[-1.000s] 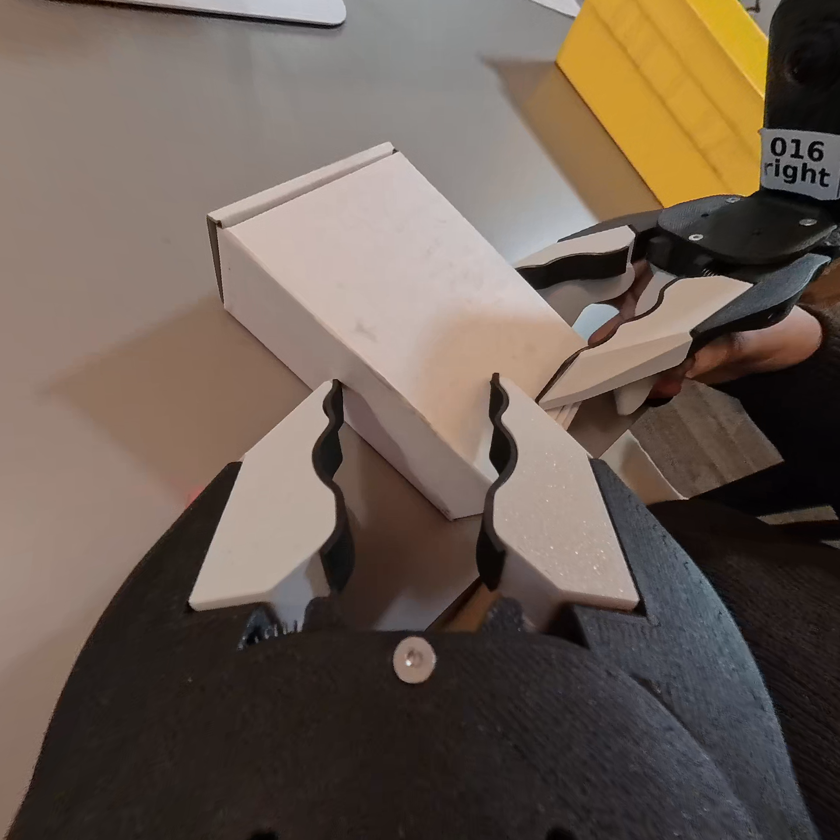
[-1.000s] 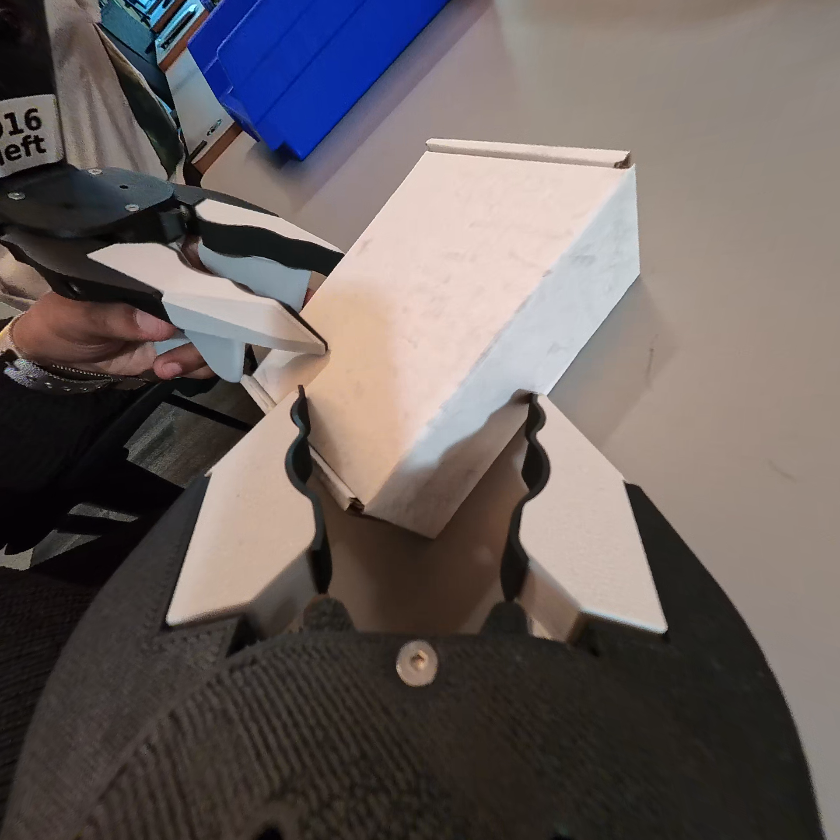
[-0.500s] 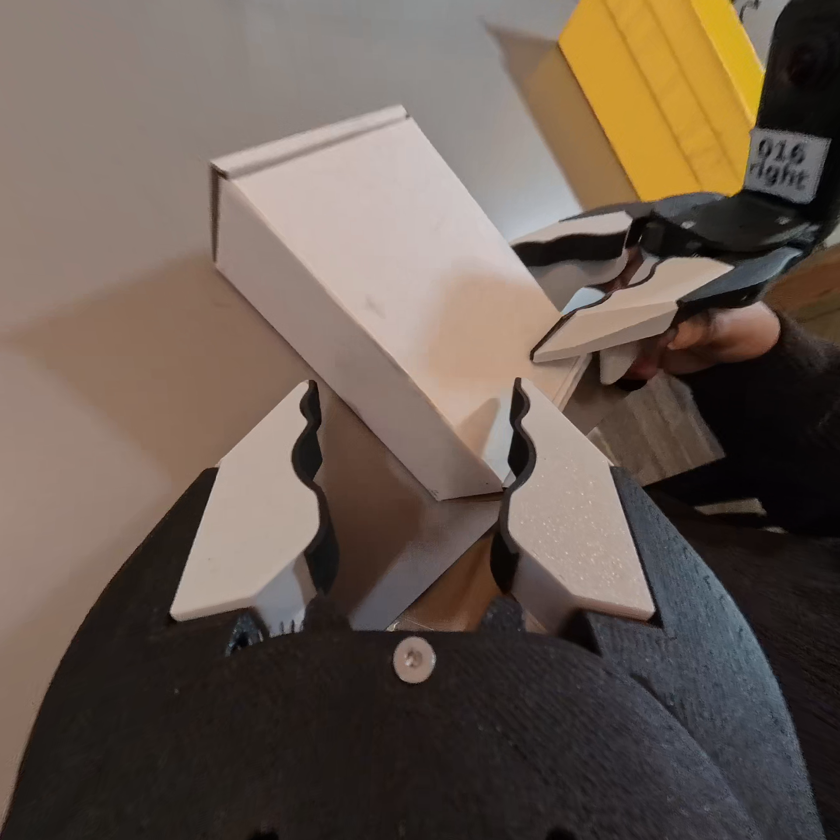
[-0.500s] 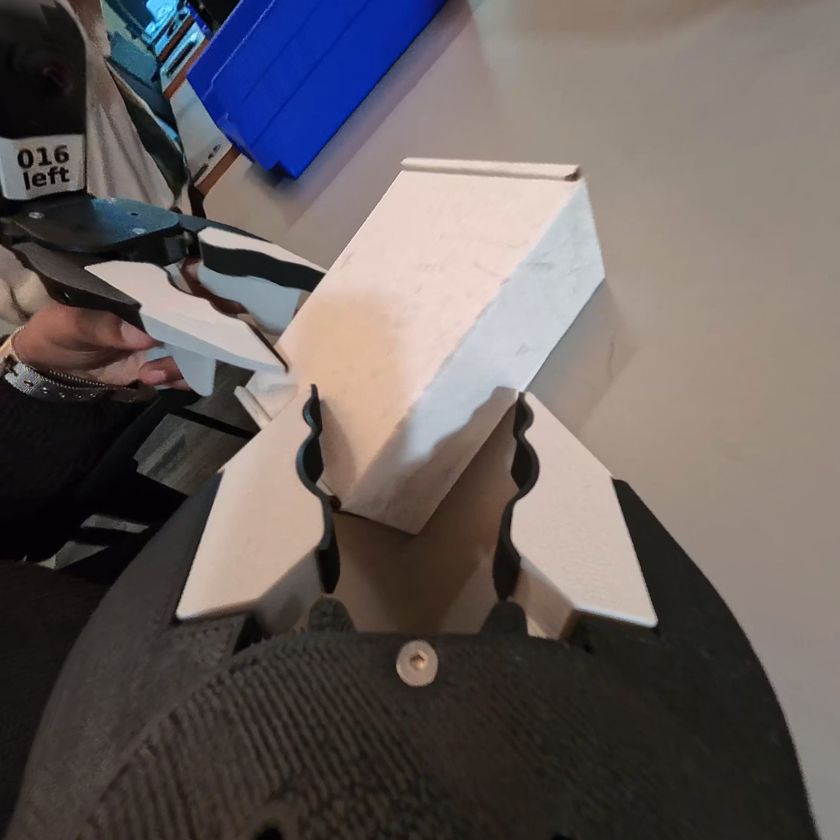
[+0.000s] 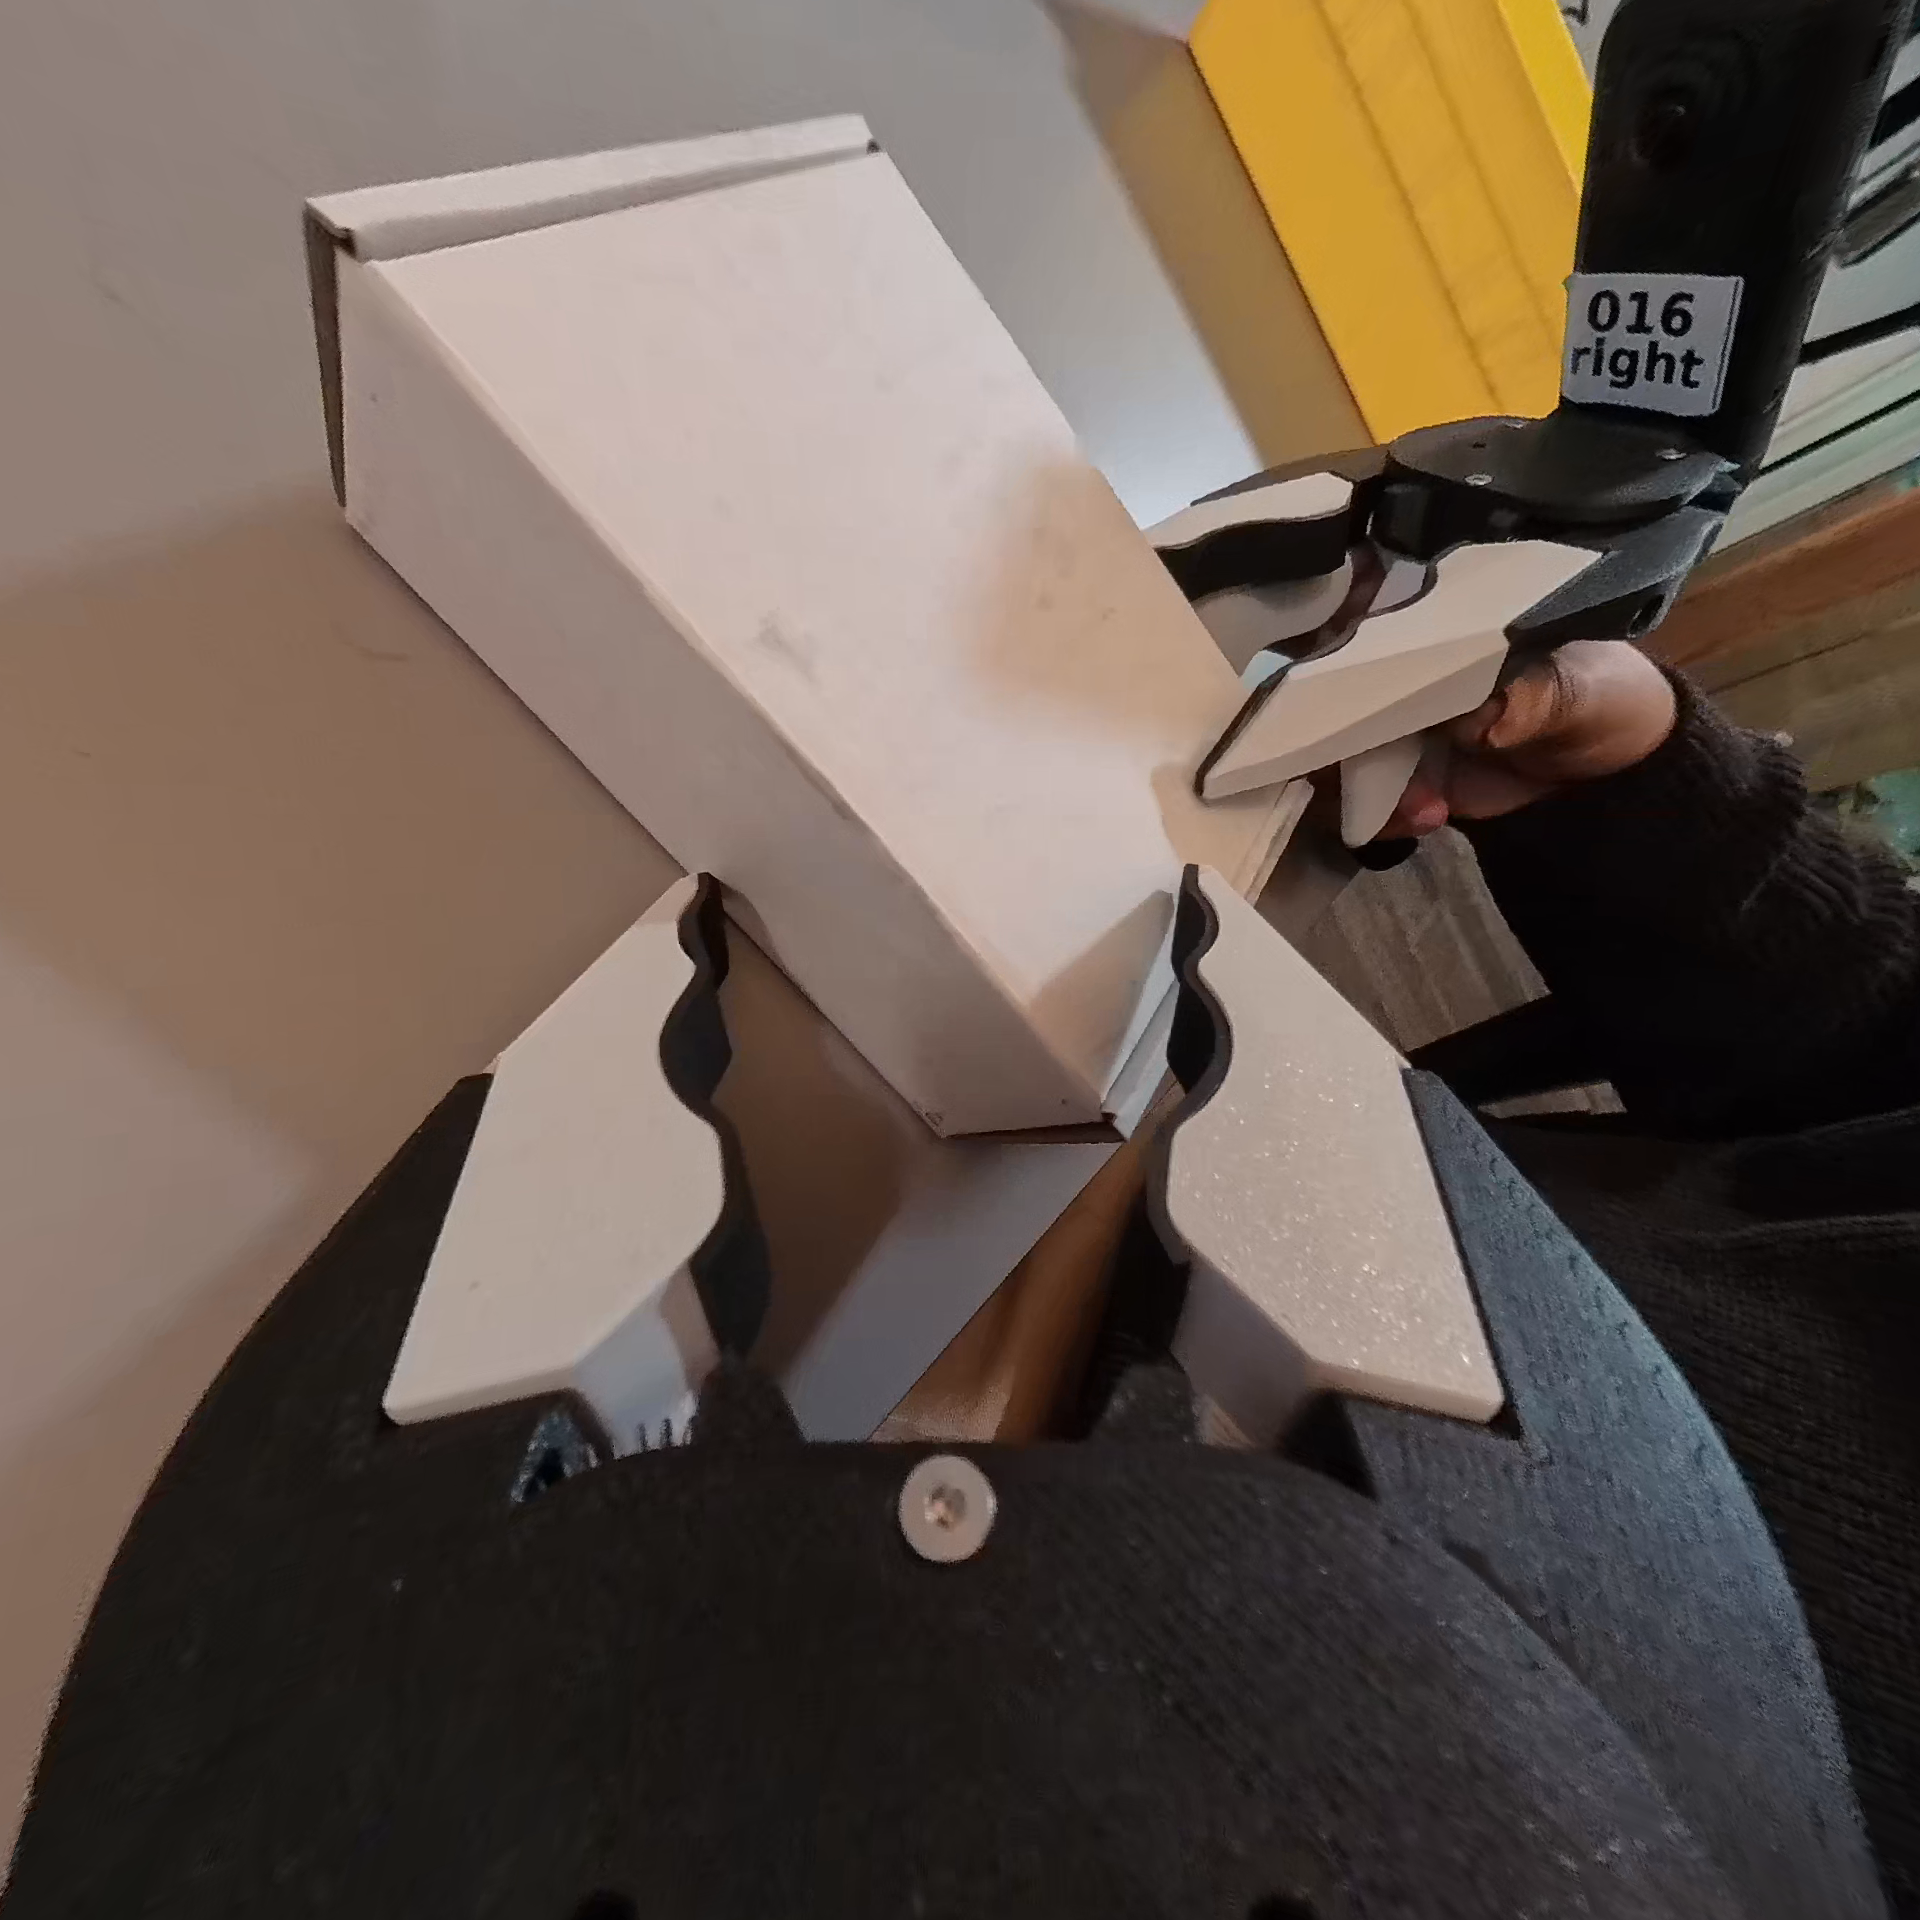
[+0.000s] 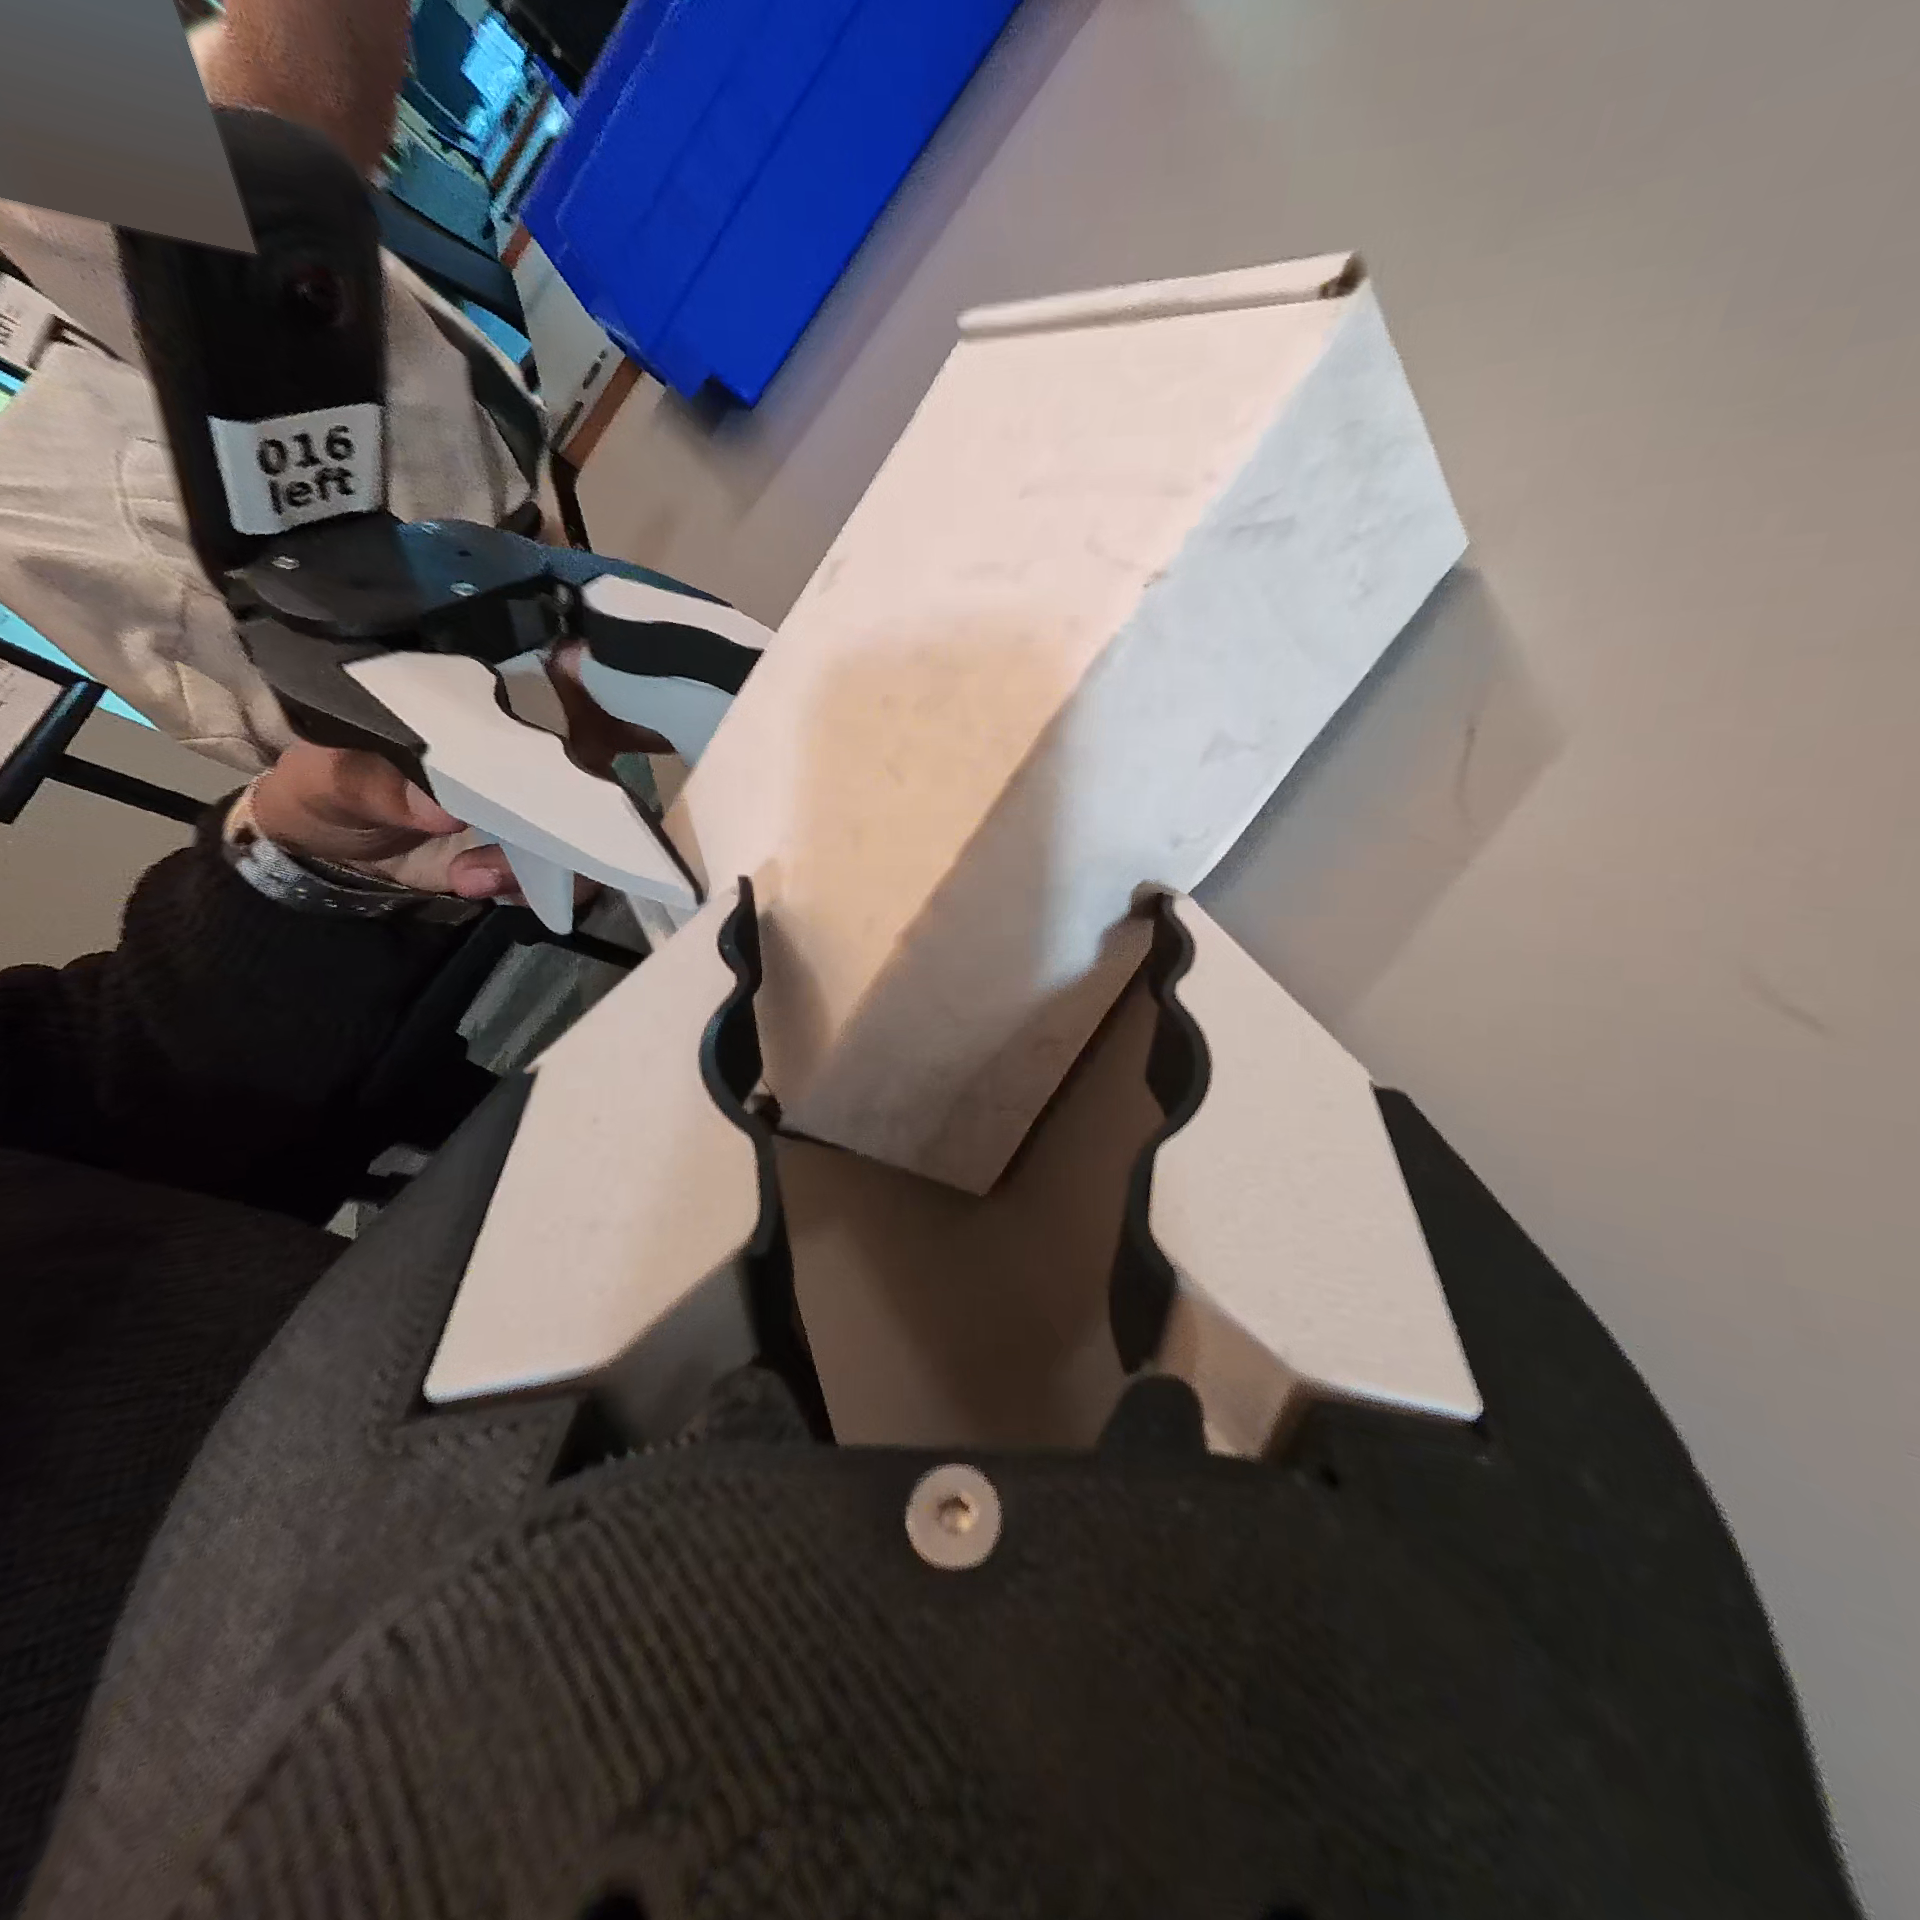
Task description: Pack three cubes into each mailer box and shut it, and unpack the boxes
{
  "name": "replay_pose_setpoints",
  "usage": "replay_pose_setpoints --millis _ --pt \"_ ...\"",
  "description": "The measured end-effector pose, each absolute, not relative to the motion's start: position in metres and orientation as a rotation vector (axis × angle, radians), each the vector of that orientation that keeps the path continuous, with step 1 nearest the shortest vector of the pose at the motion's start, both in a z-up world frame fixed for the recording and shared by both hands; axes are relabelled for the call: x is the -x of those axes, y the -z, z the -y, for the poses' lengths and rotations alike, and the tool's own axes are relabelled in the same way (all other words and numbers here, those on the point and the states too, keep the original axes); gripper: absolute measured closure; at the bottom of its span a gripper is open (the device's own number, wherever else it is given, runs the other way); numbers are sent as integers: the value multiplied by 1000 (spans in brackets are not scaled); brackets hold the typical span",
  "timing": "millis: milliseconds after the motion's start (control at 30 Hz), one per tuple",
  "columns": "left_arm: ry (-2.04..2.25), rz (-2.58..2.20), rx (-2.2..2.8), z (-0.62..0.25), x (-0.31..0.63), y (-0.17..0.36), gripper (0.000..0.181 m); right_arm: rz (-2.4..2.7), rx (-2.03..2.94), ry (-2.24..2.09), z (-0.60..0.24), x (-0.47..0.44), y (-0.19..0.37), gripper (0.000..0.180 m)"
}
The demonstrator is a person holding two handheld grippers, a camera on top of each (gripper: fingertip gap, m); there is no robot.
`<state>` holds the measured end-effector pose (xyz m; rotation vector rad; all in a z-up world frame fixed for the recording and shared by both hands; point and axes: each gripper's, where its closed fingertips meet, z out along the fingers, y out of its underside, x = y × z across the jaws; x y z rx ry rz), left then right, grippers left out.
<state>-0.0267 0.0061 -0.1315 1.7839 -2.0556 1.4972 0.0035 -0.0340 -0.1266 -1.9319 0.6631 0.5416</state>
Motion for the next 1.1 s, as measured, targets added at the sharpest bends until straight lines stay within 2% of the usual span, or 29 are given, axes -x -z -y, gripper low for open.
replay_pose_setpoints --millis 133,333,633,767,933,1100 --pt "-1571 1952 -1719 -4 28 124 86 -634 1771 -521 33 -12 94 118" --pt "-1665 1780 -1629 4 28 113 80 -542 1659 -429 33 -8 62 125" --pt "-1827 1803 -1700 -12 14 101 75 -585 1687 -488 33 -8 73 125" --pt "-1959 1721 -1678 -24 11 86 85 -588 1702 -499 33 -7 78 124" --pt "-2090 1647 -1573 -29 16 64 123 -624 1674 -493 37 -18 80 121" --pt "-2087 1858 -1574 -24 16 69 134 -600 1699 -440 38 -22 84 120"
